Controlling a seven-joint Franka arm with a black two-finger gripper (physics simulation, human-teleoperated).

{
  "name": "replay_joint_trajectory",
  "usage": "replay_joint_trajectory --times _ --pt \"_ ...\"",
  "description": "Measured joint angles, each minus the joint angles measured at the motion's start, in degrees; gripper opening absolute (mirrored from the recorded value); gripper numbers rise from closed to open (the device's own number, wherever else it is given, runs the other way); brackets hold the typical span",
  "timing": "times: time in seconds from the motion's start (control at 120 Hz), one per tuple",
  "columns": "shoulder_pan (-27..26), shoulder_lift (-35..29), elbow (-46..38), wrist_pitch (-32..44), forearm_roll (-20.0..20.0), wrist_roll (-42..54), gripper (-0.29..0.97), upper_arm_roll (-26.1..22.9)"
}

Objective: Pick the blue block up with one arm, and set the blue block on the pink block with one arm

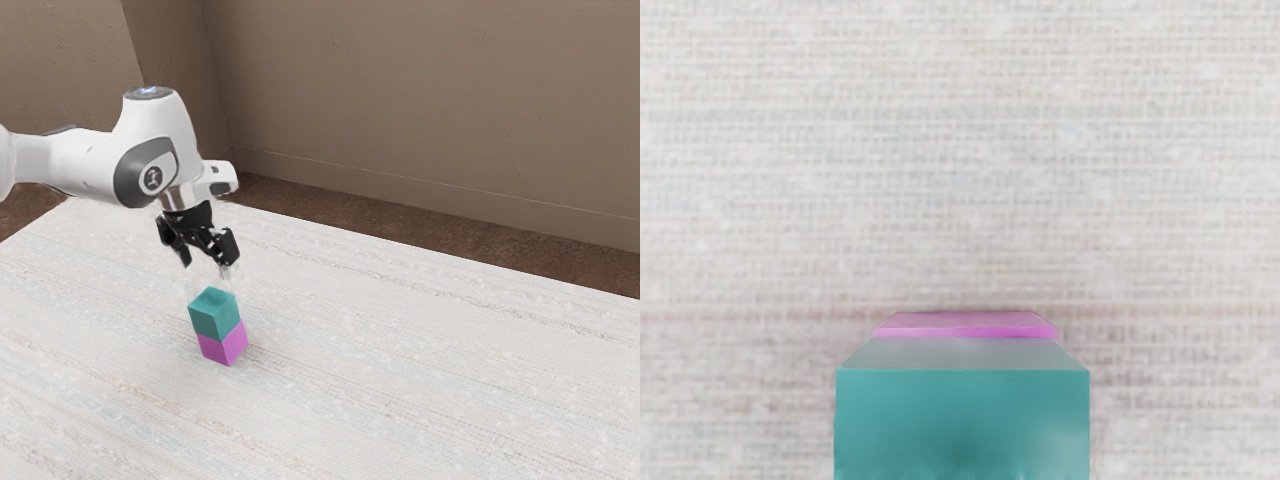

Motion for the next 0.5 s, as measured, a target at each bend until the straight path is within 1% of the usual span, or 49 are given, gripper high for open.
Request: replay_joint_trajectory --times 0.05,0.083,0.133,0.183,0.225,0.292,0.392,0.5 --pt "0.0 -3.48 1.48 -2.03 0.01 0.17 0.65 0.0" --pt "-0.19 -5.5 4.46 -4.87 0.03 0.43 0.65 0.2" --pt "-2.33 -7.19 9.64 -10.67 0.0 1.31 0.66 2.37" --pt "-4.05 -9.6 12.34 -16.17 0.37 2.47 0.66 4.95" --pt "-3.3 -11.83 13.88 -20.35 1.79 3.46 0.67 6.7" --pt "-0.41 -14.13 15.92 -25.89 3.39 5.66 0.67 9.06" --pt "0.16 -15.54 17.48 -31.77 4.89 8.95 0.67 10.08" --pt "-0.12 -15.7 18.28 -35.67 5.52 12.83 0.68 11.22"
